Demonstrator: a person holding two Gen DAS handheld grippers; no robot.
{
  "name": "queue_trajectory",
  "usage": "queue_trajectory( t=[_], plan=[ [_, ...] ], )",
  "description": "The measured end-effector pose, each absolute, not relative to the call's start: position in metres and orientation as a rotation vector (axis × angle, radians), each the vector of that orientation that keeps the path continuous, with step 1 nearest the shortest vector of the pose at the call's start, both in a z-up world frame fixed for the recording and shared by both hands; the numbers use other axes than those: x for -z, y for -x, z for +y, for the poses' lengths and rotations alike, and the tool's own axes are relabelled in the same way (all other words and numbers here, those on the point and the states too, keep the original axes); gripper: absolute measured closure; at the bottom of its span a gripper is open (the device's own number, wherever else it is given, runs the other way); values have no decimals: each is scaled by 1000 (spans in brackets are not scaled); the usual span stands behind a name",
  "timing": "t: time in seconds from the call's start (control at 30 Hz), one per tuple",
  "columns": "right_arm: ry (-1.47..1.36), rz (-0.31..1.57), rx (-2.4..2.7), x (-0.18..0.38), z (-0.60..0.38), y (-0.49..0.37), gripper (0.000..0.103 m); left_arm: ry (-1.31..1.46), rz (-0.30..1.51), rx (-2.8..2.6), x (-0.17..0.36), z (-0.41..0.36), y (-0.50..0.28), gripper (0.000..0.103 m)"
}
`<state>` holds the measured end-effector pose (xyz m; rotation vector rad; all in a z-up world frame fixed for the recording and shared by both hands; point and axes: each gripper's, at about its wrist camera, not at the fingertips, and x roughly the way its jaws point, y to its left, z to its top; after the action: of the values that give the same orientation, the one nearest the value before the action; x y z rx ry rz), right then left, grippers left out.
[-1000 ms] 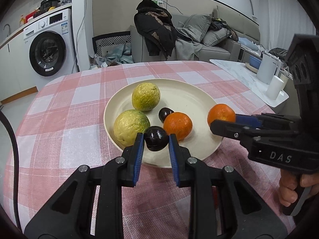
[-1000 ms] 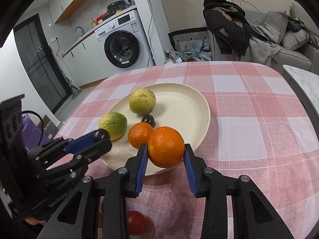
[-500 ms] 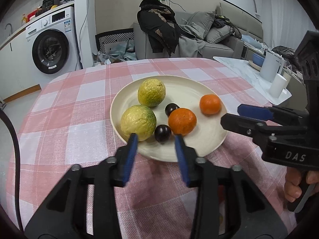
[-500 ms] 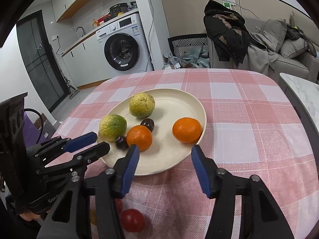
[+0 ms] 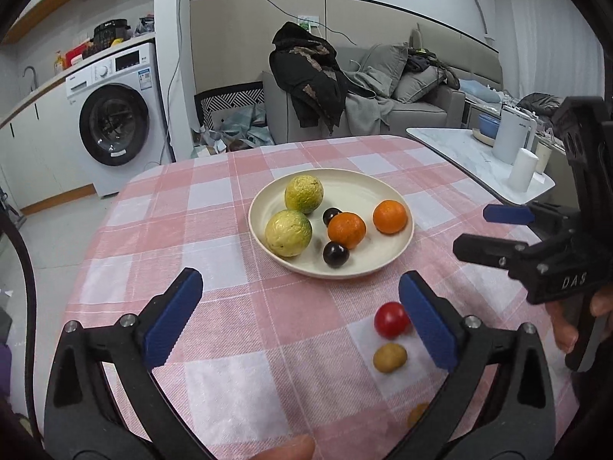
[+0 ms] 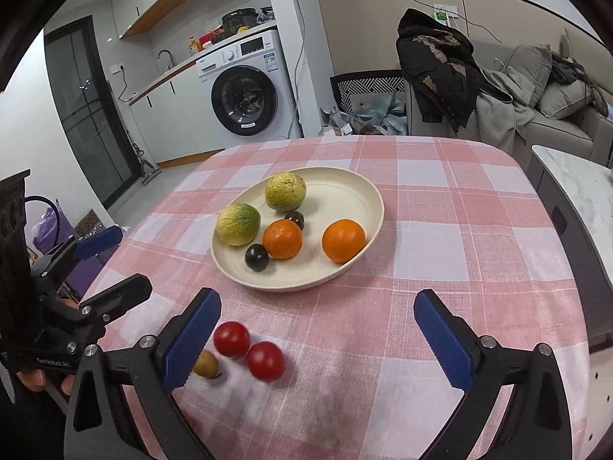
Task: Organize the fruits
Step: 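Move both open grippers back toward the red tomatoes and brown fruits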
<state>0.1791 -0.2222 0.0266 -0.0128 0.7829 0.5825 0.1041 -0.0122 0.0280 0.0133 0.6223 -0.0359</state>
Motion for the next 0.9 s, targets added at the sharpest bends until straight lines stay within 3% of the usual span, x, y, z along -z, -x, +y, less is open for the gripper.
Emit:
queue_trajectory(
  t=[0.33, 0.9],
  plan=[
    [89, 790, -586, -27, -217, -158, 0, 7, 652, 41, -30, -13, -70, 1],
    [215, 879, -576, 4, -198, -153, 0, -1, 748, 70, -2, -28, -87, 1]
  ],
)
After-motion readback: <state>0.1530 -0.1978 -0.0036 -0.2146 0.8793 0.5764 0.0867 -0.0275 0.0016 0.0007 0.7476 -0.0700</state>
